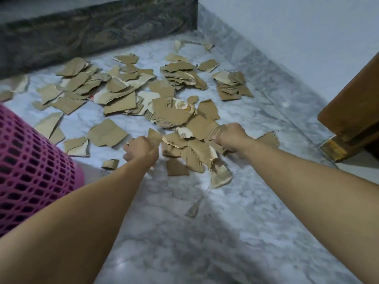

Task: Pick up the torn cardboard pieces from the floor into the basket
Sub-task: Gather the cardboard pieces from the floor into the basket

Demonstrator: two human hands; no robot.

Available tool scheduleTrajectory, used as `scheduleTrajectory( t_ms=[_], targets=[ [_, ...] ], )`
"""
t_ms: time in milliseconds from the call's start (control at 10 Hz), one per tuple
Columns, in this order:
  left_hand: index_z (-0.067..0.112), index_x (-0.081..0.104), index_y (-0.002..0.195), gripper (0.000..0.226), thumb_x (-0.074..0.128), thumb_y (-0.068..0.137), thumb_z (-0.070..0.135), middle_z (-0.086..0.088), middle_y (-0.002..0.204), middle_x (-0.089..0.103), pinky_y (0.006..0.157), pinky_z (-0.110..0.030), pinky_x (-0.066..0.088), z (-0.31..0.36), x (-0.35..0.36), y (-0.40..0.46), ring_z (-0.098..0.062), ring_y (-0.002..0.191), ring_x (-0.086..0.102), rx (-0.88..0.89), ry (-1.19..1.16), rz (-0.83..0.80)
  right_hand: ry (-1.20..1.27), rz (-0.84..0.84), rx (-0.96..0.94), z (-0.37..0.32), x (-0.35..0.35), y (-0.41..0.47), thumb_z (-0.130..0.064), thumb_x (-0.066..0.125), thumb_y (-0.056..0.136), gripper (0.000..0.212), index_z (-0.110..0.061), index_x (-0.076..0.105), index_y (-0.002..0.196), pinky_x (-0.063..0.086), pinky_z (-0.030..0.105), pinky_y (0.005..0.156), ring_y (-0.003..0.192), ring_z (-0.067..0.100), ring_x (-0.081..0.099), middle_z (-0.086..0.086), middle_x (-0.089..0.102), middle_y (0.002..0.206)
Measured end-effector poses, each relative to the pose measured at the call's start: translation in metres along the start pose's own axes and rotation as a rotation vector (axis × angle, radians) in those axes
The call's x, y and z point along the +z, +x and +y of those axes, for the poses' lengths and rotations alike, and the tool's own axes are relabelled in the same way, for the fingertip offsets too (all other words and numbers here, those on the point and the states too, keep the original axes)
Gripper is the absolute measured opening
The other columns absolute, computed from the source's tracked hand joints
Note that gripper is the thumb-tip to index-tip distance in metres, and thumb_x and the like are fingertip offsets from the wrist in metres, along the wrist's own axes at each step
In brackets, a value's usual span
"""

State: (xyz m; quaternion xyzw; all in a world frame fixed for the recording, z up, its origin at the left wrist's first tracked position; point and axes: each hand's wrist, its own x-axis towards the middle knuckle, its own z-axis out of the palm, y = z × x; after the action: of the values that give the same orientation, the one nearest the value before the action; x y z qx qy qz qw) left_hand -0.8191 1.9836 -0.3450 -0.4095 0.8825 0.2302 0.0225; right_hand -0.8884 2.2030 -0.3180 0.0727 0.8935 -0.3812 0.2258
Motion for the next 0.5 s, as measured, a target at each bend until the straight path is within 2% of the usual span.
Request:
scheduleTrajectory(
  t_ms=[100,200,300,400,500],
  targets=[
    [-0.002,0.053,0.125,0.046,0.035,0.100,0.032,-0.022,0.137,0.038,0.105,-0.046,0.028,-0.012,-0.011,0.011,-0.039,0.126,0.034,-0.155,-0.047,0.138,-0.080,0.040,-0.002,-0.026,0.015,0.020,-0.021,0.055,0.094,0.027,-0.005,0.054,0.116,0.043,0.034,0.081,0.108,0.033,0.053,0.019,0.054,0.120],
    [-0.005,0.050,0.129,0.046,0.044,0.096,0.027,-0.027,0.142,0.033,0.109,-0.049,0.029,-0.036,-0.022,0.033,-0.042,0.131,0.033,-0.134,-0.071,0.133,-0.158,0.060,0.019,-0.043,0.022,0.032,-0.024,0.052,0.094,0.044,-0.006,0.047,0.134,0.040,0.038,0.101,0.129,0.037,0.039,0.020,0.039,0.142],
    [-0.004,0.050,0.130,0.058,0.038,0.097,0.042,-0.023,0.147,0.031,0.110,-0.047,0.025,-0.053,-0.038,0.071,-0.039,0.134,0.030,-0.160,-0.025,0.142,-0.130,-0.048,-0.041,-0.050,0.031,0.055,-0.026,0.055,0.090,0.048,-0.007,0.052,0.134,0.040,0.048,0.108,0.131,0.039,0.043,0.020,0.046,0.142],
    [-0.005,0.055,0.124,0.064,0.024,0.098,0.044,-0.022,0.148,0.033,0.112,-0.047,0.021,-0.062,-0.058,0.101,-0.037,0.137,0.027,-0.174,-0.046,0.135,-0.122,-0.036,-0.073,-0.063,0.031,0.054,-0.024,0.055,0.094,0.037,-0.006,0.057,0.126,0.048,0.045,0.101,0.121,0.037,0.053,0.016,0.056,0.126],
    [-0.003,0.062,0.111,0.045,0.038,0.091,0.031,-0.026,0.134,0.047,0.102,-0.049,0.040,-0.075,-0.068,0.111,-0.040,0.124,0.045,-0.197,-0.051,0.073,-0.128,-0.018,-0.093,-0.075,0.033,0.059,-0.026,0.060,0.092,0.035,-0.006,0.060,0.121,0.050,0.043,0.098,0.116,0.034,0.057,0.011,0.059,0.120]
  ],
)
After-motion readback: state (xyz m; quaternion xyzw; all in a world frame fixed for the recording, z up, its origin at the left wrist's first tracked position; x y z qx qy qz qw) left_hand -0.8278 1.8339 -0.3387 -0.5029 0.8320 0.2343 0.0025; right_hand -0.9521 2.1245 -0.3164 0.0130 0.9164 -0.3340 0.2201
